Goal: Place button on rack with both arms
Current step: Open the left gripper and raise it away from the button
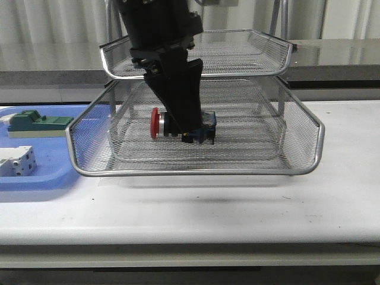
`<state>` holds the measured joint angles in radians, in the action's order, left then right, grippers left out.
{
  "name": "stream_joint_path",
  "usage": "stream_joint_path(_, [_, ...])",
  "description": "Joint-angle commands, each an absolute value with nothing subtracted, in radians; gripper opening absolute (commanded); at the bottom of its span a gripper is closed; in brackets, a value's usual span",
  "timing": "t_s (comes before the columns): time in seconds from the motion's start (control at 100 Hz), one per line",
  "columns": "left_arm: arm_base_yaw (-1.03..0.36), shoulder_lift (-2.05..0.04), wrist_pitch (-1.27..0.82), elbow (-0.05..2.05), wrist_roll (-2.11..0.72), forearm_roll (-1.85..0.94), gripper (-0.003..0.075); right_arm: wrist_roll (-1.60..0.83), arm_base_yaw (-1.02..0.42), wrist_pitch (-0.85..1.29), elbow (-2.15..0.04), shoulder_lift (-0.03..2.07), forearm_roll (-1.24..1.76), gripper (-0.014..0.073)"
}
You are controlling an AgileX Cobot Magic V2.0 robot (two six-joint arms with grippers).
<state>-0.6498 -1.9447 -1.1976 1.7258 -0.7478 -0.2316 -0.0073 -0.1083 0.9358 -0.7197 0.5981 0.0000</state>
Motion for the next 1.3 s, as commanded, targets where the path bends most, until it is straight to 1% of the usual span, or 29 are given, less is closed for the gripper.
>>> stream_joint_path(0.0, [-0.657,-1.888,-1.179,1.751,-0.739,-0.251,0.0475,-0.008,-0.108,0.882,-0.752,0.599,0.0,-0.0068])
stream_joint_path(0.31, [-0.657,-1.865,-1.213,1.782,-0.706,-0.251,0.0474,-0.008,-0.108,0.882,-0.752,0.599,0.0,-0.0068])
stream_joint_path(0.49, [-0.642,-1.788,-1.216,1.787,-0.631,-0.193,0.0473,-0.008,-0.108,0.882,-0.752,0.599,0.0,-0.0068])
stream_joint_path(0.65, [-0.594,-1.71,-1.226,1.787,-0.545,-0.125,0.0473,-0.008,-0.108,0.882,-0.752,0.599,0.0,-0.0068])
stream_joint_path(0.96, [-0.402,-1.544,-1.198,1.712,-0.5,-0.101,0.0473,-0.008,-0.108,0.882,-0.752,0.599,0.0,-0.0068])
stream_joint_path(1.29, [-0.148,-1.295,-1.007,1.441,-0.497,-0.154,0.0473,-0.008,-0.108,0.882,-0.752,0.599,0.0,-0.0068])
